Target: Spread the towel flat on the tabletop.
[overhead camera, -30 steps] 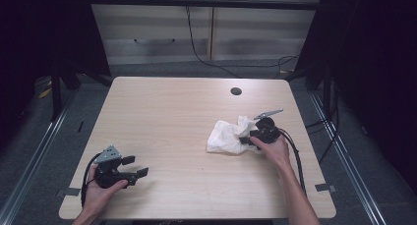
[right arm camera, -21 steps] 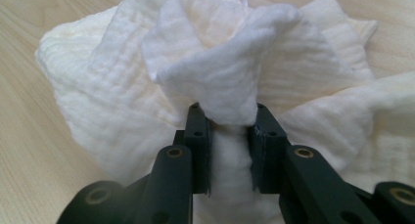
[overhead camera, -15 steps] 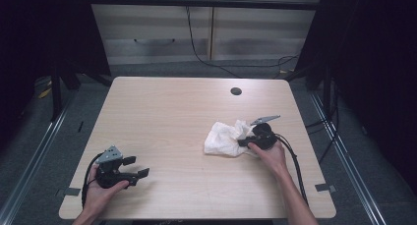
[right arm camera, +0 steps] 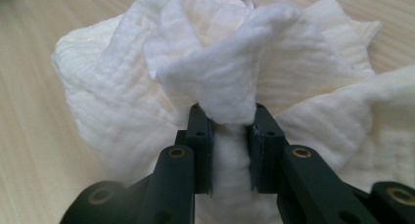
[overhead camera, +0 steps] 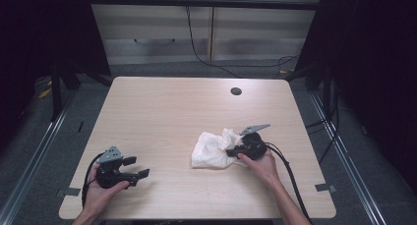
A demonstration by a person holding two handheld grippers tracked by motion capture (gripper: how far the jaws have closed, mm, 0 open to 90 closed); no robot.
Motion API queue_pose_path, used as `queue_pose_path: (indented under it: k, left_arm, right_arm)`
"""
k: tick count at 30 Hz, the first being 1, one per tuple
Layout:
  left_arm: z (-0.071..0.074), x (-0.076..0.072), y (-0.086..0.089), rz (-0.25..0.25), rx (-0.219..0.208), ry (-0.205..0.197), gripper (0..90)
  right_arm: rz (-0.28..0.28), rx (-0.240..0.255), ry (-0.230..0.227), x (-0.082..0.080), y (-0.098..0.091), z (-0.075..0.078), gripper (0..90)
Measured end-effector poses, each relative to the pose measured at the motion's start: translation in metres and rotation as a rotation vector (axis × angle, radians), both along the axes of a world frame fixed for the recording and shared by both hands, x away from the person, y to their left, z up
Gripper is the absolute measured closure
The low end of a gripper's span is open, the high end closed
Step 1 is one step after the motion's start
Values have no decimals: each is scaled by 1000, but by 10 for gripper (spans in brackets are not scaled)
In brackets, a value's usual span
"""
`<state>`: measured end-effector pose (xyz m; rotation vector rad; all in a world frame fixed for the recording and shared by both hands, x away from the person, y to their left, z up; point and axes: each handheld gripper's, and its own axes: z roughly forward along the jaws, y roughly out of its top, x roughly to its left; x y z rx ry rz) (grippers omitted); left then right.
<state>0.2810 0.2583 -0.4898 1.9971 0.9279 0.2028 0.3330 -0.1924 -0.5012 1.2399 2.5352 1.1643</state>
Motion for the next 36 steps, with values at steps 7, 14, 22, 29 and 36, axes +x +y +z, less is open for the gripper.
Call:
queue_pose_path:
  k: [7,14,22,29,36]
  left_arm:
    - [-1,1,-3,-19,6,8,232]
    - [-1,1,-4,-18,10,9,232]
    - [-2,2,-4,-18,19,11,240]
    - [-1,2,-6,-27,19,14,261]
    - [4,8,-11,-19,-7,25,270]
  right_arm:
    - [35,16,7,-12,12,0,745]
    - [68,37,9,-23,27,-1,745]
    - [99,24,4,-35,49,0,729]
    - [111,18,-5,-38,61,3,597]
    - [58,72,-64,-44,41,26,375]
